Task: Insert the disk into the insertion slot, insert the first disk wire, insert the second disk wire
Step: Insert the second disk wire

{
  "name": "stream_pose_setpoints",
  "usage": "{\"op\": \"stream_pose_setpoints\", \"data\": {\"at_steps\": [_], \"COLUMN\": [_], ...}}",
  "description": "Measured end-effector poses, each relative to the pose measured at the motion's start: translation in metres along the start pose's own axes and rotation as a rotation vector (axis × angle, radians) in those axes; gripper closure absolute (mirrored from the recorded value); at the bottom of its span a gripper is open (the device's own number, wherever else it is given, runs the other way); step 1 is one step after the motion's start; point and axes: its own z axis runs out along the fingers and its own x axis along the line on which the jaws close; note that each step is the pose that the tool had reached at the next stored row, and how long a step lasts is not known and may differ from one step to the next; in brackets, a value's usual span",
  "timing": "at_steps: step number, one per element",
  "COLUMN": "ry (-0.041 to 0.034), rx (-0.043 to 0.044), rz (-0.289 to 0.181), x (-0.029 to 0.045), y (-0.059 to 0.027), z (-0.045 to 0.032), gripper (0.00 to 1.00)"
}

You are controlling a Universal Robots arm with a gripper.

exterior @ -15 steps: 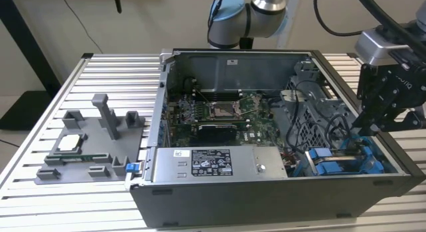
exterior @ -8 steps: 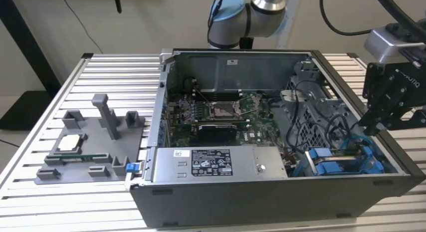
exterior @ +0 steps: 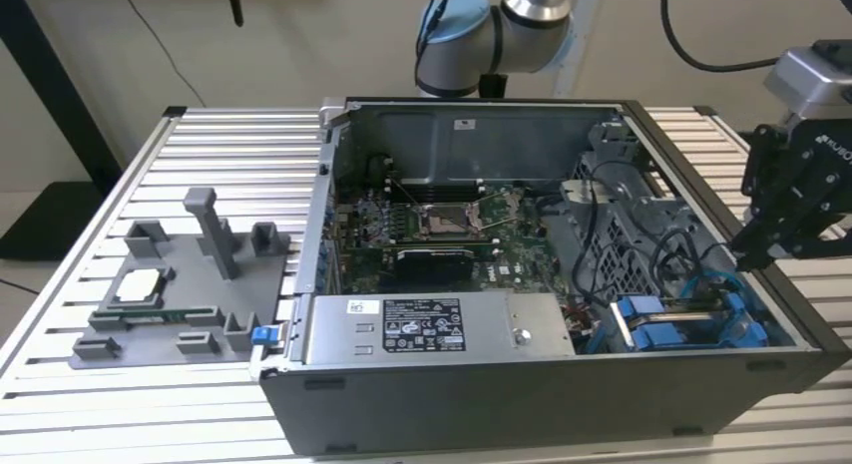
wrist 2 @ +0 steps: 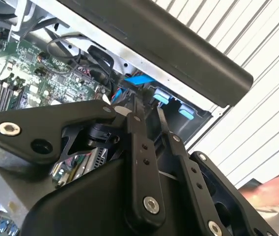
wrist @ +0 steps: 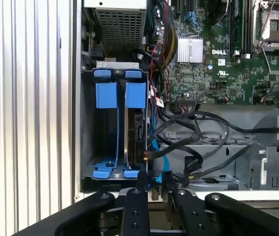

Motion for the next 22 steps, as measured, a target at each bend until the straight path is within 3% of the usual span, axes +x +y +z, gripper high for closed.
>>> {"op": "stream_pose_setpoints", "data": {"at_steps": [4, 6, 22], "ry": [0.0004, 0.0006, 0.0006], "rx": [-0.0385, -0.0464, -0.0474], "rz": [0.002, 0.003, 0.003], "x": [-0.0002, -0.0002, 0.0001], "y": [-0.0101, -0.0133, -0.0159], "z": [-0.0005, -0.0004, 0.0054], "gripper": [0.00, 0.00, 0.00]}}
